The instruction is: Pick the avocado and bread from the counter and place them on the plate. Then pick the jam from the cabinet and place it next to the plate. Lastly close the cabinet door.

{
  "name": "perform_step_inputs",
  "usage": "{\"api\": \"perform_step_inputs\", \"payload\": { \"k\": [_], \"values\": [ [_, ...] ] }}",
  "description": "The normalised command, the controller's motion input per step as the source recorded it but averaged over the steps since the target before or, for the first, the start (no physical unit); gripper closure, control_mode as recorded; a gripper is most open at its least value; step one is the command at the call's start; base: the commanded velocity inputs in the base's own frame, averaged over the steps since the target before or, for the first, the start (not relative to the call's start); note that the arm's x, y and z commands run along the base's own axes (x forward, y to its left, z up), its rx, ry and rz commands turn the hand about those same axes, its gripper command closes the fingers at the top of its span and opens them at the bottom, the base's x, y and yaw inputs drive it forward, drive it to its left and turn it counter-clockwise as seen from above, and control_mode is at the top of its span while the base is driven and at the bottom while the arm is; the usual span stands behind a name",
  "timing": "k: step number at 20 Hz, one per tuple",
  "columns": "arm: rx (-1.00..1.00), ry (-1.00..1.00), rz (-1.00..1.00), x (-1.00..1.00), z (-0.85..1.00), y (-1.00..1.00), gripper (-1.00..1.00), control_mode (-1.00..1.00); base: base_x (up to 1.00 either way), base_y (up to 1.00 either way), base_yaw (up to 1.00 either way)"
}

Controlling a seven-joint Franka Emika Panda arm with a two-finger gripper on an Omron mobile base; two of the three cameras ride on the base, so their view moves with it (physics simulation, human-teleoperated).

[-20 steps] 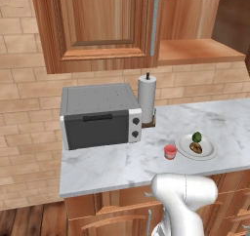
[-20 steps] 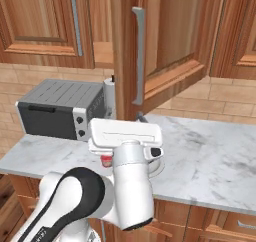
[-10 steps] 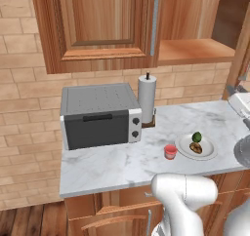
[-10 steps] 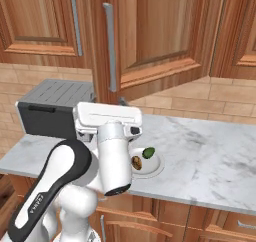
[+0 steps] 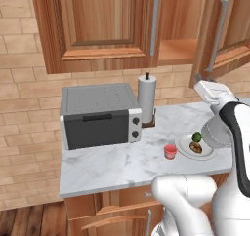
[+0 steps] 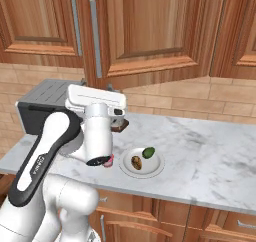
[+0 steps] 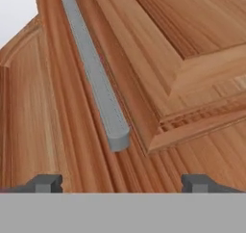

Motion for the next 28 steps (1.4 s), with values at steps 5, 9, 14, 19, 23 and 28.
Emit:
{"api": "perform_step_inputs", "payload": {
  "k": [5,9,14,19,23,28],
  "values": [
    [0.0,0.01,0.0,0.85,0.0,0.31,-1.0,-1.0,0.0,0.0,0.0],
    [0.0,0.05,0.0,0.96,0.0,0.18,-1.0,-1.0,0.0,0.0,0.0],
    [0.0,0.07,0.0,1.0,-0.02,0.26,-1.0,-1.0,0.0,0.0,0.0],
    [0.0,0.08,0.0,1.0,-0.05,0.31,-1.0,-1.0,0.0,0.0,0.0],
    [0.0,0.1,0.0,1.0,-0.11,0.32,-1.0,-1.0,0.0,0.0,0.0],
    [-0.01,0.1,-0.02,1.0,-0.18,0.36,-1.0,-1.0,0.0,0.0,0.0]
  ]
}}
